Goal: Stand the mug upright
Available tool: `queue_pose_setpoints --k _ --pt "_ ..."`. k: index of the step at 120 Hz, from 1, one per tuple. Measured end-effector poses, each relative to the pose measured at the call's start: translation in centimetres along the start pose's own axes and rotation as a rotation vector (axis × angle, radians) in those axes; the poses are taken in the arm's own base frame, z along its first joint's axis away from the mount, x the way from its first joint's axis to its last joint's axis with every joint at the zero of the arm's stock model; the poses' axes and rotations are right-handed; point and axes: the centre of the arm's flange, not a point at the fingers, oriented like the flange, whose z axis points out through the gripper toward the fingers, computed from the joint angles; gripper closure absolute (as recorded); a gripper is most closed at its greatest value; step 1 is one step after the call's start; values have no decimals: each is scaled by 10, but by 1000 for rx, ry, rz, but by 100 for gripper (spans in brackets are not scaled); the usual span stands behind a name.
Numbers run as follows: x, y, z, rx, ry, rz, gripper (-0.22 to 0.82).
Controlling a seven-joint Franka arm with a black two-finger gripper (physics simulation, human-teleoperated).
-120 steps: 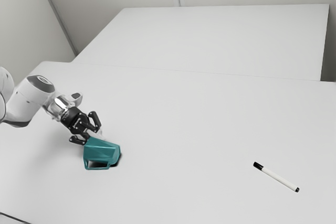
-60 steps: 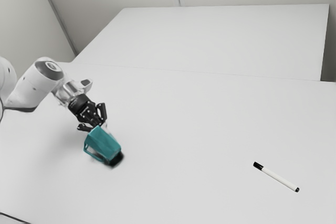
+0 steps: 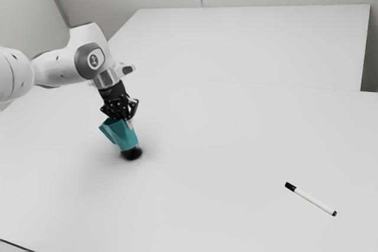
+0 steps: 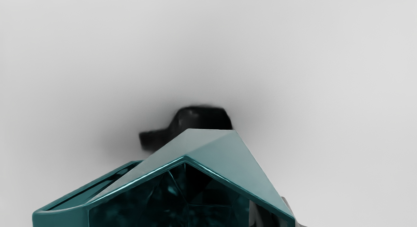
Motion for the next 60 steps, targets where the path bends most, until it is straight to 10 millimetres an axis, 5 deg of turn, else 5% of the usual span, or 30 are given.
queue_pose_setpoints --k 24,60 --pt "10 16 -7 127 116 64 77" --pt "21 18 12 151 152 48 77"
